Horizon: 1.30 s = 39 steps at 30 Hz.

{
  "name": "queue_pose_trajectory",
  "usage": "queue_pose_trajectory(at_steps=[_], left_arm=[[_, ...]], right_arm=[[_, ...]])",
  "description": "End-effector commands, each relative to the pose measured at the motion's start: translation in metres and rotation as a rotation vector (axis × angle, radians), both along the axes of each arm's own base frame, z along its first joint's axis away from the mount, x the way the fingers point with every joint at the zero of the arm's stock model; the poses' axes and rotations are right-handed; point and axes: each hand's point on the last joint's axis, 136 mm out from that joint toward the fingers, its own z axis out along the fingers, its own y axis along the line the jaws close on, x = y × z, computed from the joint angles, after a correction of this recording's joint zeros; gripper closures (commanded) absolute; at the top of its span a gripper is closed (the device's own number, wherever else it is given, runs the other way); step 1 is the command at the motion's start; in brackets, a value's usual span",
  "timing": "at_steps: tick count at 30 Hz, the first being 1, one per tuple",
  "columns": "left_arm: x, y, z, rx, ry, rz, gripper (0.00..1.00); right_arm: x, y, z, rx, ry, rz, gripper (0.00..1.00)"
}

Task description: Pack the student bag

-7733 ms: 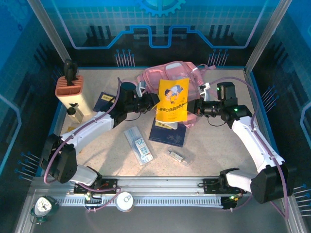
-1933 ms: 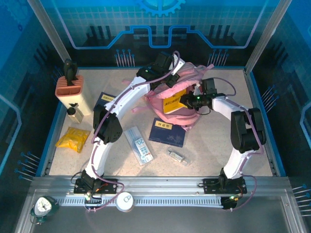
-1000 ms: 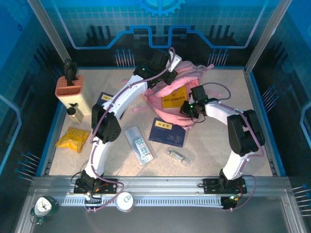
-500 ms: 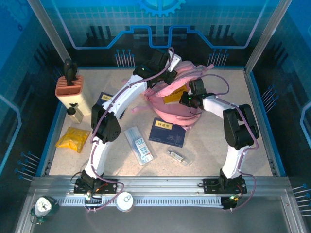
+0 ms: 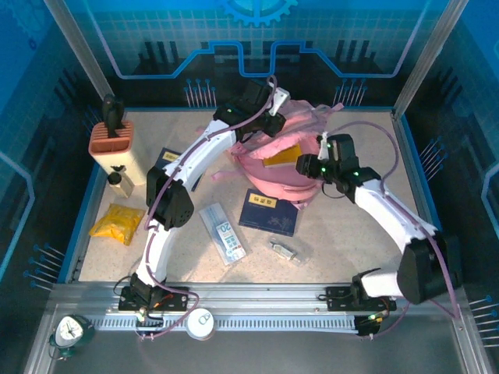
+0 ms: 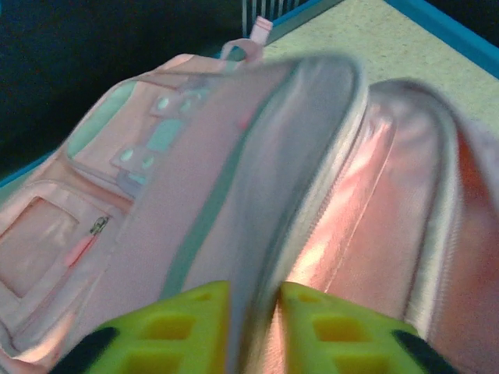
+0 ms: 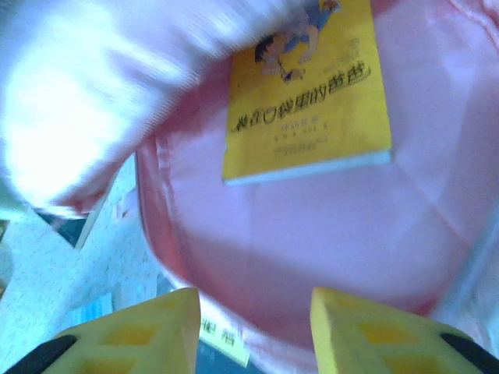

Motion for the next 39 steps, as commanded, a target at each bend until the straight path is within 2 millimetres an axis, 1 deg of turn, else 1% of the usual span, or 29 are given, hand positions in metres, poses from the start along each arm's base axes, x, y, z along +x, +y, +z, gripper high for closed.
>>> queue_pose_trajectory(at_steps=[1, 4, 6, 7, 8, 10, 13, 14, 16, 18, 20, 21, 24, 27, 30, 35, 38, 39], left_arm=[[-0.042, -0.007, 0.050, -0.187, 0.108, -0.019, 0.58], [-0.072, 0.003, 0.043, -0.236, 0.226, 0.051, 0.53], [-0.094, 0.013, 0.036, -0.277, 0.284, 0.113, 0.51], [-0.105, 0.020, 0.027, -0.303, 0.321, 0.152, 0.49], [-0.116, 0.026, 0.024, -0.329, 0.340, 0.171, 0.48], [-0.138, 0.043, 0.002, -0.353, 0.397, 0.240, 0.47], [-0.165, 0.077, -0.036, -0.297, 0.465, 0.378, 0.46], [-0.171, 0.084, -0.045, -0.286, 0.479, 0.403, 0.45], [-0.184, 0.094, -0.069, -0.249, 0.527, 0.442, 0.44], [-0.192, 0.101, -0.089, -0.205, 0.572, 0.472, 0.44], [-0.195, 0.104, -0.105, -0.182, 0.609, 0.500, 0.45], [-0.195, 0.102, -0.112, -0.178, 0.620, 0.498, 0.45], [-0.192, 0.100, -0.133, -0.154, 0.643, 0.516, 0.45], [-0.184, 0.095, -0.153, -0.107, 0.666, 0.525, 0.45], [-0.178, 0.092, -0.172, -0.029, 0.687, 0.526, 0.45], [-0.168, 0.090, -0.198, 0.044, 0.684, 0.529, 0.46], [-0.170, 0.079, -0.206, 0.047, 0.702, 0.474, 0.46], [-0.174, 0.073, -0.209, 0.051, 0.712, 0.438, 0.46]], right_arm=[[-0.046, -0.005, -0.016, -0.031, 0.119, 0.044, 0.52], [-0.070, -0.008, -0.014, -0.028, 0.163, 0.071, 0.46], [-0.085, -0.006, -0.020, -0.022, 0.212, 0.098, 0.45], [-0.092, -0.006, -0.024, -0.023, 0.238, 0.108, 0.45], [-0.098, -0.006, -0.029, -0.025, 0.258, 0.109, 0.45], [-0.112, -0.002, -0.041, -0.010, 0.300, 0.124, 0.45], [-0.124, 0.010, -0.059, 0.017, 0.321, 0.163, 0.45], [-0.126, 0.013, -0.065, 0.021, 0.333, 0.170, 0.45], [-0.130, 0.018, -0.079, 0.038, 0.370, 0.186, 0.46], [-0.132, 0.026, -0.085, 0.072, 0.379, 0.215, 0.46], [-0.133, 0.028, -0.092, 0.091, 0.386, 0.200, 0.46], [-0.134, 0.028, -0.095, 0.094, 0.394, 0.189, 0.46], [-0.134, 0.026, -0.108, 0.078, 0.431, 0.167, 0.45], [-0.135, 0.033, -0.118, 0.108, 0.449, 0.170, 0.45], [-0.137, 0.045, -0.120, 0.141, 0.453, 0.208, 0.45], [-0.137, 0.035, -0.129, 0.091, 0.483, 0.166, 0.45], [-0.136, 0.028, -0.132, 0.065, 0.487, 0.148, 0.45], [-0.136, 0.026, -0.133, 0.062, 0.494, 0.137, 0.45]])
